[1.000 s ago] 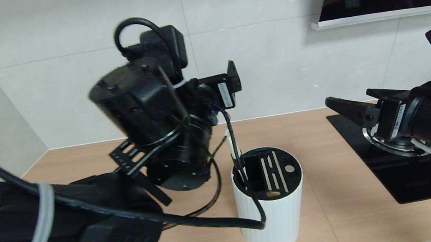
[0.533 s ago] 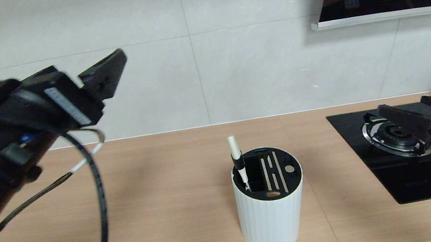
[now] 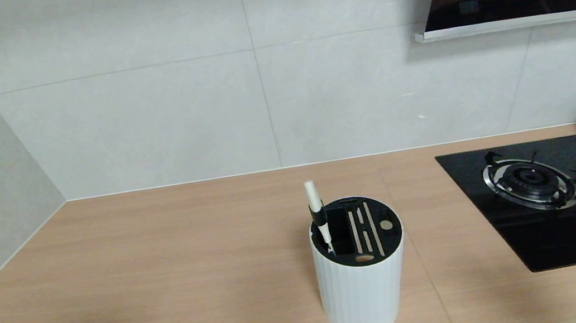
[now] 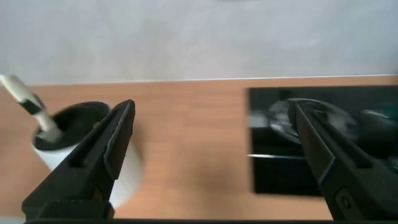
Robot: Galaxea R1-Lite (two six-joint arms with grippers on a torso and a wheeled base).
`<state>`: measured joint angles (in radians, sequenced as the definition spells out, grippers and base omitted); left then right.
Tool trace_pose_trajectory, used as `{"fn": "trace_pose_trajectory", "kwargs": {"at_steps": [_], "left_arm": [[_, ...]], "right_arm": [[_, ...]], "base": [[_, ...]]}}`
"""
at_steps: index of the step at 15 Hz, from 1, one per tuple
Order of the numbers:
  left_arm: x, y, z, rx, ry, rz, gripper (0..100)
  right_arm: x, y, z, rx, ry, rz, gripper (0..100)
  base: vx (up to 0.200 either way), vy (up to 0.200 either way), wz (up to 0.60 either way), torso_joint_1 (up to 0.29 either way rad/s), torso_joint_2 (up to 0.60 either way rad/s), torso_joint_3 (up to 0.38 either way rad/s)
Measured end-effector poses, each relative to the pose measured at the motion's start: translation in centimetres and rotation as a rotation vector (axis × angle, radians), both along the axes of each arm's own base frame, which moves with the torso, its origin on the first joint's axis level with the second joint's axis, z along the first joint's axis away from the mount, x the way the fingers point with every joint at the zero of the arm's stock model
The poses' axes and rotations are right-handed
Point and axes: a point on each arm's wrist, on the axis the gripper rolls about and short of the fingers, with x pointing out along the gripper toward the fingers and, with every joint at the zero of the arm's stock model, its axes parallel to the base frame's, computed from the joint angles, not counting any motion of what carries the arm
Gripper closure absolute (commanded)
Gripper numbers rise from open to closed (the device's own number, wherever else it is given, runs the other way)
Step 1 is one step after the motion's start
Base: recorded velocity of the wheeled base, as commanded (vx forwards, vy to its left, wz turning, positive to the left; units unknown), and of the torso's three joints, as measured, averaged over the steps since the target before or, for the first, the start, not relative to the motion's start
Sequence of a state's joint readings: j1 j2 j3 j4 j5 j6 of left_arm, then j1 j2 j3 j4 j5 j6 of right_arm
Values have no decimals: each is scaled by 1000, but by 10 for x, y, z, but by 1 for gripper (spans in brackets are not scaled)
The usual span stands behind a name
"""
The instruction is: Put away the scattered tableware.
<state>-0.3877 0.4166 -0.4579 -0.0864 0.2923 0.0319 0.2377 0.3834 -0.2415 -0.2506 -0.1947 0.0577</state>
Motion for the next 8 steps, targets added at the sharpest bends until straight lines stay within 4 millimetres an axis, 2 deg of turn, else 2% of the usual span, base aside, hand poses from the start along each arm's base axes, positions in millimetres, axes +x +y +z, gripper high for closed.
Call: {"fn": "trace_pose_trajectory", "kwargs": {"at_steps": [2,3,5,8], "left_arm": [[-29,9,-26,-9,-5,53,0],[-37,10,-35,-25,-23,107,0],[-43,9,-46,-41,-56,202,0],[-42,4,-62,-35,-64,318,0]], "right_arm": [[-23,-5,-13,-8,-31,-73,0],[-31,-5,-17,-10,-60,-121,0],[-41,-4,-21,-13,-103,-171,0],[-43,-2,-46,-21,-83,-220,0]], "base": [[0,0,0,0,0,0],[0,0,0,0,0,0],[0,0,0,0,0,0],[0,0,0,0,0,0]]}}
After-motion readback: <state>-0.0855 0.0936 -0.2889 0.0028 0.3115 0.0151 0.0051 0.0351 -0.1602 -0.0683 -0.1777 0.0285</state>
